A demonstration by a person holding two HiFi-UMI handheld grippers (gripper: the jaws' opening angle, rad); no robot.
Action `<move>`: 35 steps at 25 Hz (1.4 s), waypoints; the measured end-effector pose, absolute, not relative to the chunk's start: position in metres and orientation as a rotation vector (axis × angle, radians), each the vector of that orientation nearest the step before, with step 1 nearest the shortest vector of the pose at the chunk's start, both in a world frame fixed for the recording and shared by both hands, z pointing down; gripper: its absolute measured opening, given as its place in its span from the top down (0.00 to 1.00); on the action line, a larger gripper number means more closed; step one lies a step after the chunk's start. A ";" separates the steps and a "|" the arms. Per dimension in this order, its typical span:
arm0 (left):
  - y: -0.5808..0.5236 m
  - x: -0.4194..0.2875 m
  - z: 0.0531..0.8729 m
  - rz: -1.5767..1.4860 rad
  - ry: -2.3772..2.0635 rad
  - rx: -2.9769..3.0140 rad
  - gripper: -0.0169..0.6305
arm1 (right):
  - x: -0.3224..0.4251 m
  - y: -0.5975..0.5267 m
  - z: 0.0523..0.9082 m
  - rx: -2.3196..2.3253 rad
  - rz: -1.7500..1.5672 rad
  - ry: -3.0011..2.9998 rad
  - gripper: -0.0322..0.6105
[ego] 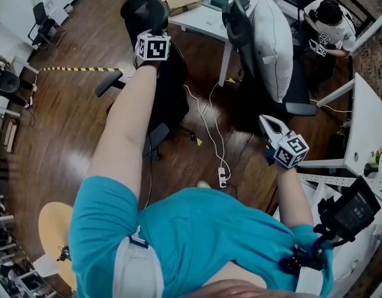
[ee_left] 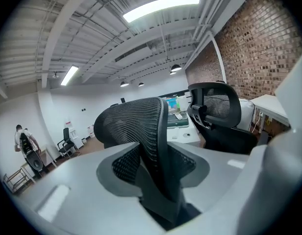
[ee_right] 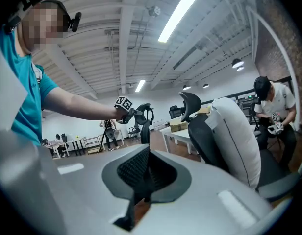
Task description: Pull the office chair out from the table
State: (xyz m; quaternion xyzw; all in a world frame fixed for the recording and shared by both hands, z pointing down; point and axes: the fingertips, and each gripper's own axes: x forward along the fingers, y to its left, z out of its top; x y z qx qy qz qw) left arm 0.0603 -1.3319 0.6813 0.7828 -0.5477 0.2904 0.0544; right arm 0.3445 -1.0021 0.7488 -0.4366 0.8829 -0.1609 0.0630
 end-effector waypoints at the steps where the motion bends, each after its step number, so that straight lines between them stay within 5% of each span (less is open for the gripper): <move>1: -1.331 0.061 0.681 0.879 -1.668 2.377 0.72 | 0.346 -1.000 0.748 -1.319 -0.484 2.668 0.95; 17: -1.192 0.023 0.674 0.588 -1.460 2.533 0.63 | 0.302 -0.948 0.709 -1.235 -0.450 2.713 0.95; 28: -0.922 -0.066 0.602 0.148 -1.265 2.767 0.92 | 0.181 -0.868 0.627 -1.048 -0.337 2.812 0.95; 35: -0.712 -0.188 0.617 0.043 -1.300 2.731 0.93 | 0.035 -0.721 0.614 -0.893 -0.297 2.856 0.95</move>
